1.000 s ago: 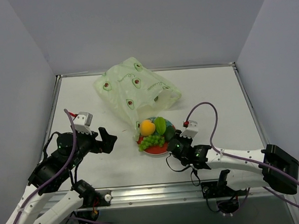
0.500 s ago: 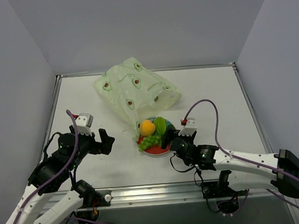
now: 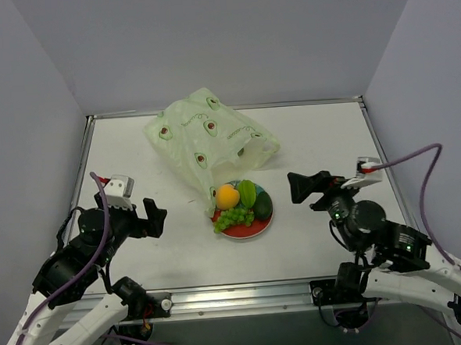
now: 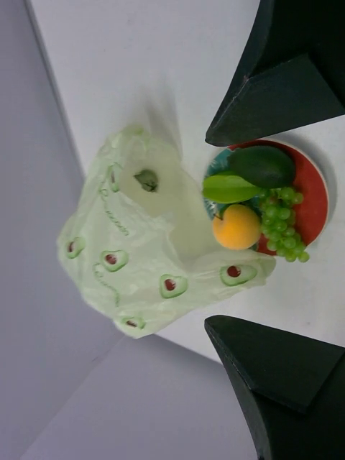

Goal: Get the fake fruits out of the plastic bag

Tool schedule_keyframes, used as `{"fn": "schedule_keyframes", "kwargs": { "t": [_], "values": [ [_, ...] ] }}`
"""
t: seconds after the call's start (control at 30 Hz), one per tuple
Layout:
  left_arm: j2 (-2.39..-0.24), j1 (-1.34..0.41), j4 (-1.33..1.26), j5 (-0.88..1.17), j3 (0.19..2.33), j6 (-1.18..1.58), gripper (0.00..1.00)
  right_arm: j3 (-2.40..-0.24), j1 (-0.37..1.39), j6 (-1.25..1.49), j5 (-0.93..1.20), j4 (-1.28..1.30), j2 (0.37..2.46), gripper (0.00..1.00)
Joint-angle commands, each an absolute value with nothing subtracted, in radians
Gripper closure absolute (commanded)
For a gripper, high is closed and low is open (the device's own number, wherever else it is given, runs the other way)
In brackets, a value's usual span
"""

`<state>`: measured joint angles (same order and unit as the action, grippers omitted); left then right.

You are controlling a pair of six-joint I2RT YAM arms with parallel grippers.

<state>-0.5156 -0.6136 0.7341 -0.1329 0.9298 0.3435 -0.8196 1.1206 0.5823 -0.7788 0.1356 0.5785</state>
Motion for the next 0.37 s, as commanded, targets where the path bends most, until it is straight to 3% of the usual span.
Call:
{"fn": "schedule_keyframes", "kwargs": {
  "t": [0.0, 0.33],
  "values": [
    [-0.515, -0.609, 0.746, -0.198, 0.997, 0.311, 0.06, -0.893, 1.124, 0.454, -0.877, 0.158, 0.514, 0.0],
    [-0.485, -0.609, 0.591, -0.276, 1.043, 0.27, 0.06, -0.841, 1.126, 0.423, -0.962, 0.16, 0.38, 0.0]
  ]
}}
